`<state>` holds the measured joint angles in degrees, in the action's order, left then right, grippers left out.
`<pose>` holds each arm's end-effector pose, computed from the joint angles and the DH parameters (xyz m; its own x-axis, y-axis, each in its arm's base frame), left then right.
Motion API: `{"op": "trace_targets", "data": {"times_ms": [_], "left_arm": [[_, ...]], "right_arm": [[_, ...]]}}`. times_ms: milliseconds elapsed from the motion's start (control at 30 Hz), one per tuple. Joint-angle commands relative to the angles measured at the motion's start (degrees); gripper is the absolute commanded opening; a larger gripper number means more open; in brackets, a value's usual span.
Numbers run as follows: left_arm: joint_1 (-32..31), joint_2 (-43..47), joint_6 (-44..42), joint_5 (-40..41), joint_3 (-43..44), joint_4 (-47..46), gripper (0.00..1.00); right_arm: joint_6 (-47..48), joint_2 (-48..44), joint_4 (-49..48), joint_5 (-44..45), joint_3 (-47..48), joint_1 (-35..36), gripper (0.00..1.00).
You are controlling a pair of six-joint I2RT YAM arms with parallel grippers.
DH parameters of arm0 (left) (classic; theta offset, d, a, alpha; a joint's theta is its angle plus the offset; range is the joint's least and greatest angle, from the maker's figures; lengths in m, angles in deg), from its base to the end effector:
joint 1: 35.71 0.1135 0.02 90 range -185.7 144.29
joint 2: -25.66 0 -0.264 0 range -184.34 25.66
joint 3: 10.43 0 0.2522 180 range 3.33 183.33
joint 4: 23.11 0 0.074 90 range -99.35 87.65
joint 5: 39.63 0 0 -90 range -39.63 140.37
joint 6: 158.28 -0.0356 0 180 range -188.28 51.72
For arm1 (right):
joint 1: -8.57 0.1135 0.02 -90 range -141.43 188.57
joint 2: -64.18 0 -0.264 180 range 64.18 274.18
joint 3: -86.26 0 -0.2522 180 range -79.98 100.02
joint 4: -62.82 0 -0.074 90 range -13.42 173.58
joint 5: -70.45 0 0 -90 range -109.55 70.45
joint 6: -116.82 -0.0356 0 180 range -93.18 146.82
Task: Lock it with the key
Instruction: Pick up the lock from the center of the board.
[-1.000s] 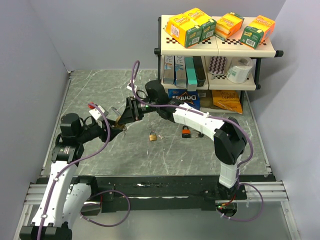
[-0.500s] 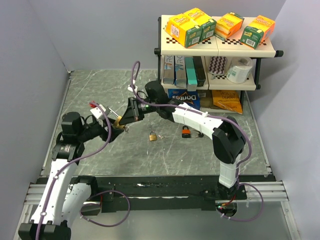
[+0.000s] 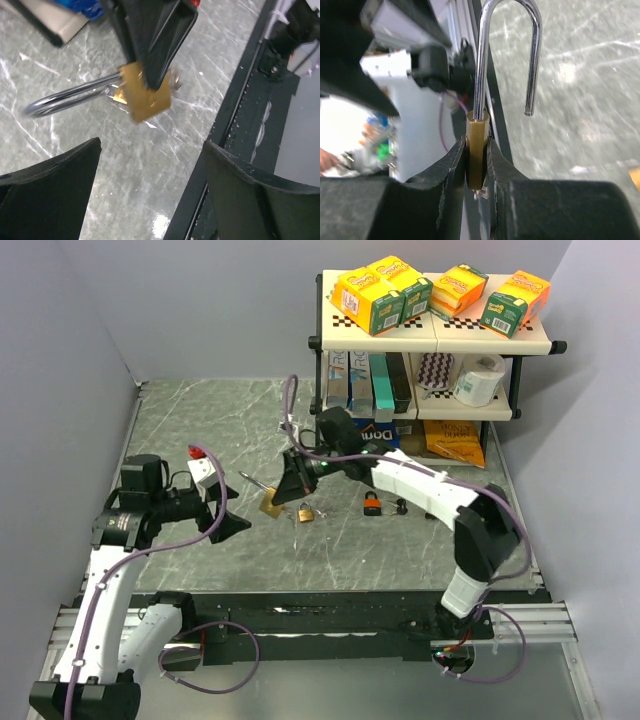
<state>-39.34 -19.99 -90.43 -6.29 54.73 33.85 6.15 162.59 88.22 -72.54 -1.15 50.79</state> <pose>0.1453 -0.0390 0.3296 -0.2994 0.2266 -0.9268 0.8741 0.4546 -0.1712 0.2705 0.2839 0.2996 -0.6804 -0.3305 -0.6540 -0.7161 0.1107 0.6891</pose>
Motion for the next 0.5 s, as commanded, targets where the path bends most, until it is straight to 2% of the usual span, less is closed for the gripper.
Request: {"op": "trace_targets", "data": {"times_ms": [0, 33, 200, 367, 467], "left_arm": [[-0.23, -1.46, -10.87, -4.77, 5.64, 9.61, 0.85], [-0.23, -2.07, -15.07, -4.16, 7.04, 11.71, 0.84], [-0.23, -4.89, -21.07, -1.08, 10.12, 11.99, 0.82], [-0.58, -7.26, -24.69, -7.39, 11.53, 12.35, 0.79], [-1.72, -8.14, -22.86, -8.99, 11.45, 9.90, 0.76]], "right_arm": [[16.51, -10.95, 7.06, -4.66, -1.21, -0.82, 0.00], [18.62, -12.87, 10.56, -4.40, -2.00, -0.82, 0.00], [27.87, -18.33, 16.48, -4.58, -4.64, -0.82, 0.00], [30.33, -19.92, 18.77, -5.45, -4.30, -0.73, 0.00], [30.95, -19.92, 19.21, -5.81, -3.68, -0.30, 0.00]]}}
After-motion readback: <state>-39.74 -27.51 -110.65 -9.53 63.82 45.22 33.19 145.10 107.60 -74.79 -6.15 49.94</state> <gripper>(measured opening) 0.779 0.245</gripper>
